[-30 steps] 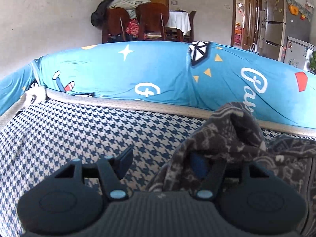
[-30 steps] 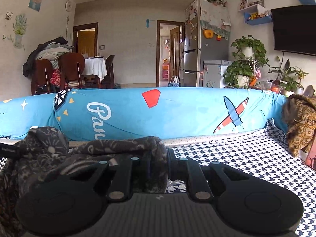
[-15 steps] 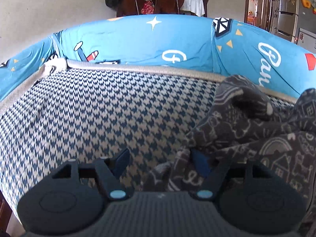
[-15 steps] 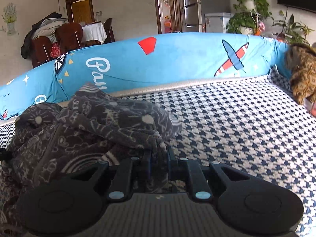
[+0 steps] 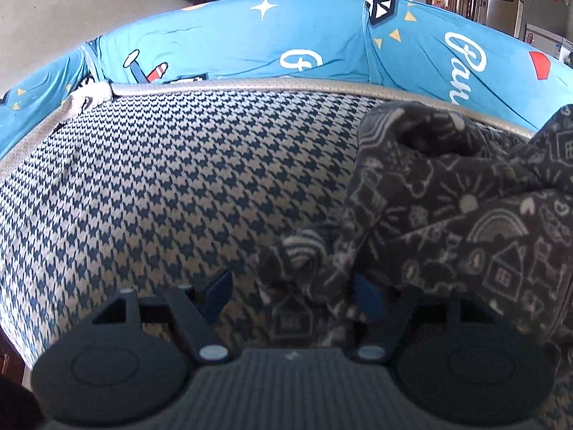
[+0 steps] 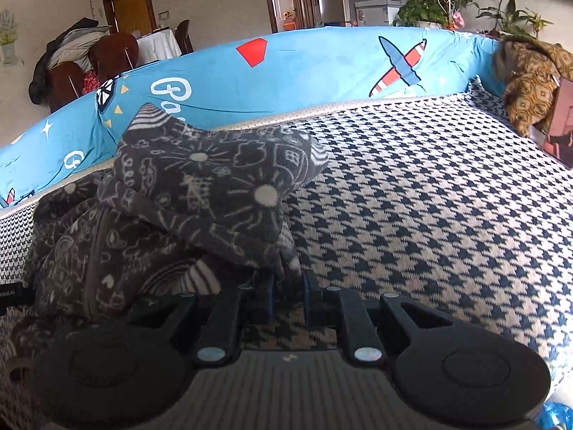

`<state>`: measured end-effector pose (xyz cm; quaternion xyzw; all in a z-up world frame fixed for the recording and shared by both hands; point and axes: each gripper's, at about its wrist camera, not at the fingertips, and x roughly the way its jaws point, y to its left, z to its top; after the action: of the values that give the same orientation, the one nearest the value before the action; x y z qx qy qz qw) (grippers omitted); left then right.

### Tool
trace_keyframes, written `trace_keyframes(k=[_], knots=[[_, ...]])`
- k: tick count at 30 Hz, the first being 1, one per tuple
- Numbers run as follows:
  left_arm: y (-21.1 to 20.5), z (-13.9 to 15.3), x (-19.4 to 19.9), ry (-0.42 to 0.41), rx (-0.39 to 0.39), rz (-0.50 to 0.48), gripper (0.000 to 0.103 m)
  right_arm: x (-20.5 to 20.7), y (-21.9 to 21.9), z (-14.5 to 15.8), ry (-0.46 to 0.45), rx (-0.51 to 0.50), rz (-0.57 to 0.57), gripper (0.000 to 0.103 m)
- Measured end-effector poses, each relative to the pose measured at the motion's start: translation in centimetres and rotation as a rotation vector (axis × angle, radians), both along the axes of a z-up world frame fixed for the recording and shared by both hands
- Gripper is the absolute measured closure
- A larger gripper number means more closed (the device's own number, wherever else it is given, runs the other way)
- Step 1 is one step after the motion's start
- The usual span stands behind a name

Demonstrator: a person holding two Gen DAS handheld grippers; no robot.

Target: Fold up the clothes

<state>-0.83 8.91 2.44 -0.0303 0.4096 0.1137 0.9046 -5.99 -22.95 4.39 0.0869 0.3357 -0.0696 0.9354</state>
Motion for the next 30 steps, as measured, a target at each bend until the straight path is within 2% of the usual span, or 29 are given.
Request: trace_keyframes(k=[5,12,15,19,23,27,30], knots=[[0.1,0.8,-1.2,-0.024,-0.026,-0.034,0.029,-1.6,0.8,0.4,-0.035,-0.065,-0.013,0.089],[-0.3,2.5,-2.2,-0.081,-0.056,-0.084,0.02,-3.4,1.3,1.9,-0.141,-0.088,0.008,0.082],[-1.0,3.6,-2.0,-0.115,-0.039,-0.109,0.016,-3.1,2.0,2.3,-0.156,-0.083,0.07,0.08],[-1.8,4.4,-1.1,-0.127,-0.065,-0.153,0.014,-2.4,3.6,2.7,-0.18,-0.103,0.164,0.076],[-2.6,4.8,0.4,-0.117,-0.087,-0.188,0.013,-1.1,5.0,3.6,-0.214,-0.126,0.246,0.066],[-3.5,5.1,1.9,-0.119,-0.081,-0.214,0.008,0.6,6.0,4.2,-0.238,-0.157,0.312,0.056],[-4.2,5.5,3.2,-0.126,-0.07,-0.24,0.007,2.1,7.0,4.3,-0.255,-0.219,0.373,0.05]])
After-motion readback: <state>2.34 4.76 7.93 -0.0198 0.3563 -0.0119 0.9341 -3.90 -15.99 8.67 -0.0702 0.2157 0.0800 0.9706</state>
